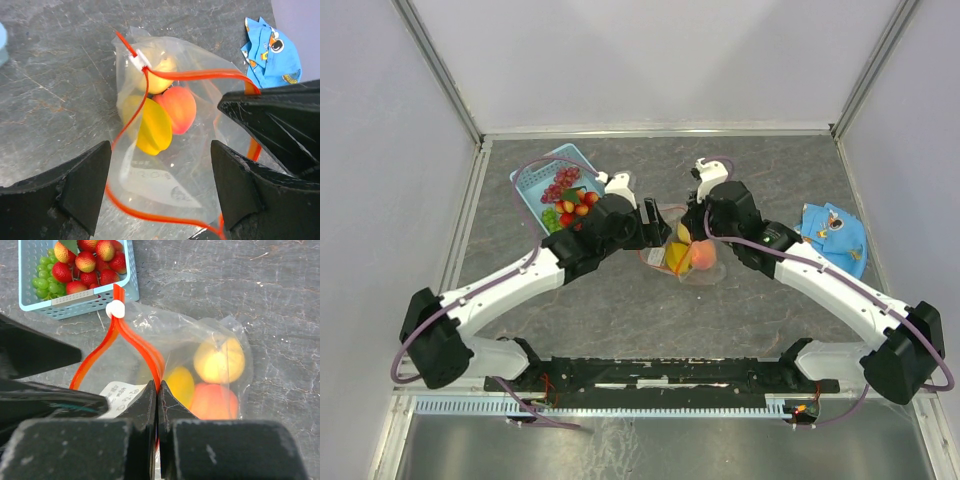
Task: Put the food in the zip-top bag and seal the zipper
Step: Place the fake fruit in the zipper food storage bag, then pick up the fake fruit from the bin.
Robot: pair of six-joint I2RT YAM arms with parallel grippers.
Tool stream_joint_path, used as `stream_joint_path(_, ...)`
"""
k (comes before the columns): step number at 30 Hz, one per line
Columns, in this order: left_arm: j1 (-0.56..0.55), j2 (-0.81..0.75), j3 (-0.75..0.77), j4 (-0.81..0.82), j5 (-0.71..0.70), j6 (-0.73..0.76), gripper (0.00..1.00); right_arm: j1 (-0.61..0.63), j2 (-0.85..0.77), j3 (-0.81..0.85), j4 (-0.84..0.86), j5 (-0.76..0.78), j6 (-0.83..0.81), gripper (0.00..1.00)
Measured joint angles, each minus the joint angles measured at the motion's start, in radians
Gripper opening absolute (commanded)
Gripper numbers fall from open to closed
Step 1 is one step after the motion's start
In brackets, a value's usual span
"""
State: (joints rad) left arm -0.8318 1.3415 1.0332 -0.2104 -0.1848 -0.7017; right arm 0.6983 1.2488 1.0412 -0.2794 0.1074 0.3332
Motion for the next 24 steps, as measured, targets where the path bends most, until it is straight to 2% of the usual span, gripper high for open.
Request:
stream_joint_path(7,0.014,-0.094,0.102,-0.166,-0.079,0.075,0.88,0.0,-0.005,-0.005,-0.002,0.06,-0.026,0.02)
stream_joint_path(11,0.065,-0.115,0.14,-0.236,-0.115,0.108,0.88,0.0,-0.021,-0.023,0.0,0.091,-0.045,0.02)
stream_joint_path(15,0.159,-0.116,0.14,-0.307,-0.119,0.137,0.88,0.0,-0.04,-0.044,0.003,0.114,-0.062,0.02)
stream_joint_path(24,0.463,-0.031,0.165,-0.403,-0.055,0.198,0.84,0.0,-0.066,-0.097,0.037,0.142,-0.104,0.02)
